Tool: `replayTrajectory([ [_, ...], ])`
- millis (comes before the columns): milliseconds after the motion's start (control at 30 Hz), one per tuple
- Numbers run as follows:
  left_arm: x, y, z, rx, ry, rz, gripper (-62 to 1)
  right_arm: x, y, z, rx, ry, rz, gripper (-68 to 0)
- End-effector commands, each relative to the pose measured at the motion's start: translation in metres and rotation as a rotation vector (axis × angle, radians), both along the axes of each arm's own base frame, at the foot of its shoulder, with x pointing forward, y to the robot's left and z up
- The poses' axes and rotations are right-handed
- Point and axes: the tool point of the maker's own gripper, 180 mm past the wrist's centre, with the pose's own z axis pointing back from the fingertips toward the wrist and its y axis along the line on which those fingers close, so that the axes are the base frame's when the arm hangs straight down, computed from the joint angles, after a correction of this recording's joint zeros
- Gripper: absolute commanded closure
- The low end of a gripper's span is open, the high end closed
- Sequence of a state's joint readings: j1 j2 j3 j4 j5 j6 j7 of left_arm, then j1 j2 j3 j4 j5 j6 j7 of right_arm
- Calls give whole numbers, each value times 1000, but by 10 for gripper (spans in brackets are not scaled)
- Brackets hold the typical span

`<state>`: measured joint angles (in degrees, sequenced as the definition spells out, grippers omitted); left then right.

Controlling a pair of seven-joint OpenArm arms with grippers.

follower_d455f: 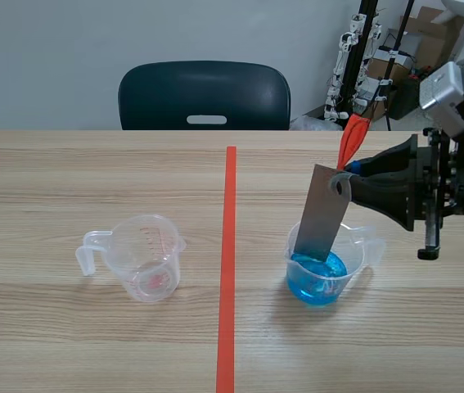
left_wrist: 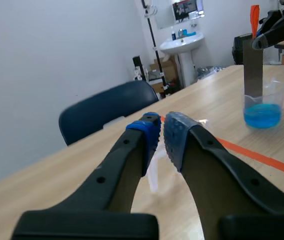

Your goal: Do the redox reaction experiment. raise the plate out of the solution

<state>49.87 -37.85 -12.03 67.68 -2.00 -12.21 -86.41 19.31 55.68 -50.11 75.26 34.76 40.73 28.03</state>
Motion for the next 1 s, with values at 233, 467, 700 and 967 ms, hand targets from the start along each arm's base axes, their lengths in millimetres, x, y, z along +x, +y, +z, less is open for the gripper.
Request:
replayTrajectory([
  [233, 56, -27, 19, 121, 69, -223, -24, 0, -4, 37, 10, -34, 4, -7],
  [467, 101, -70, 33, 240, 90, -333, -23, -1, -10, 55, -15, -24, -5, -11],
  [700, 118, -124, 22, 358, 118, -426, -23, -1, -16, 77, -17, -33, -18, -58],
  [967, 129, -161, 10, 437, 138, -508, -23, -1, -23, 94, 0, -34, -39, -57],
])
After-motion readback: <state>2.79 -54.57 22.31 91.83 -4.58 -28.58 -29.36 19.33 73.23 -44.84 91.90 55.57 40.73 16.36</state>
